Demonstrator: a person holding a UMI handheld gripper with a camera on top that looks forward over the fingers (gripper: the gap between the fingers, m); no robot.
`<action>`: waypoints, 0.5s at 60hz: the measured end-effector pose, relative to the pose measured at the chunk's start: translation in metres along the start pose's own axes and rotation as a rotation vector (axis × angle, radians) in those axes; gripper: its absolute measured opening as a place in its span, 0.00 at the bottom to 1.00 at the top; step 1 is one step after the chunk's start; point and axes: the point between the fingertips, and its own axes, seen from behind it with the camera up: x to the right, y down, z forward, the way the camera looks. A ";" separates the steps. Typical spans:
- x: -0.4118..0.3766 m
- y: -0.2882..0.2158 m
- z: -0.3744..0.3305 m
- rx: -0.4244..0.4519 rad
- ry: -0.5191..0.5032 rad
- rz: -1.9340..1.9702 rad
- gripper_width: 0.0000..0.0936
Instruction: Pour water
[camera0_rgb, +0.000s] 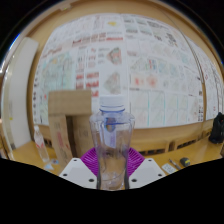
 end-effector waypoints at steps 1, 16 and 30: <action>0.004 0.014 0.003 -0.016 0.002 -0.010 0.32; 0.009 0.123 0.022 -0.188 0.003 -0.043 0.32; 0.015 0.140 0.021 -0.186 0.030 -0.037 0.36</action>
